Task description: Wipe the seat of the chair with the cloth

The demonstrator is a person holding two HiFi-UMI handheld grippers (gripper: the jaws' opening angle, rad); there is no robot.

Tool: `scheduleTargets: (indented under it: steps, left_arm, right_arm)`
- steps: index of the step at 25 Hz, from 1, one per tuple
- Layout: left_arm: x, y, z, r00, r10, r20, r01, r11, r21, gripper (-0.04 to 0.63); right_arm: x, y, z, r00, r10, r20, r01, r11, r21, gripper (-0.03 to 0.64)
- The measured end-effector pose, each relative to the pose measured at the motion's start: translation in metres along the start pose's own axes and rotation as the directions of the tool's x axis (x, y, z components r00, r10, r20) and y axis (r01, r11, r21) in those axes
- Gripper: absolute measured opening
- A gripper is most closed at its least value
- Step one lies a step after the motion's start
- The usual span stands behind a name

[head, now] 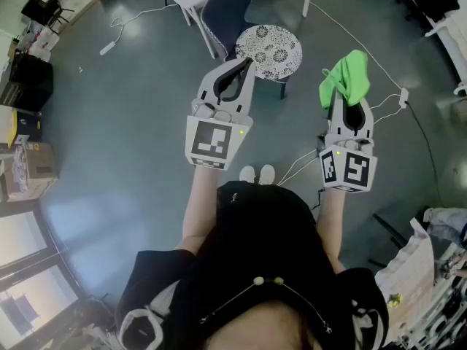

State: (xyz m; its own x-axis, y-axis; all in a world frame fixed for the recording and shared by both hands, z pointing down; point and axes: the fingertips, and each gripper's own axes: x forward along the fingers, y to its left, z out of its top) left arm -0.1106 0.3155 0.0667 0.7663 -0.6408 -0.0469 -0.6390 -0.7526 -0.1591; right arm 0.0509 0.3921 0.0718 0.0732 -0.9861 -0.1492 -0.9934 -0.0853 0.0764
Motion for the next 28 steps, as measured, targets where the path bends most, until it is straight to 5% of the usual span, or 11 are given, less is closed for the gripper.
scheduleTargets:
  steps: [9,28]
  left_arm:
    - [0.002,0.007,0.005,1.0,0.001,0.014,-0.002,1.0,0.005,0.005]
    - [-0.006,0.037,-0.021,0.999,0.032,-0.002,-0.032,0.998,-0.057,0.005]
  right_arm:
    - [0.003,0.004,0.002,1.0,0.01,-0.018,-0.011,0.999,-0.043,0.048]
    - [0.015,0.013,-0.013,0.999,-0.001,-0.035,0.001,1.0,0.019,0.051]
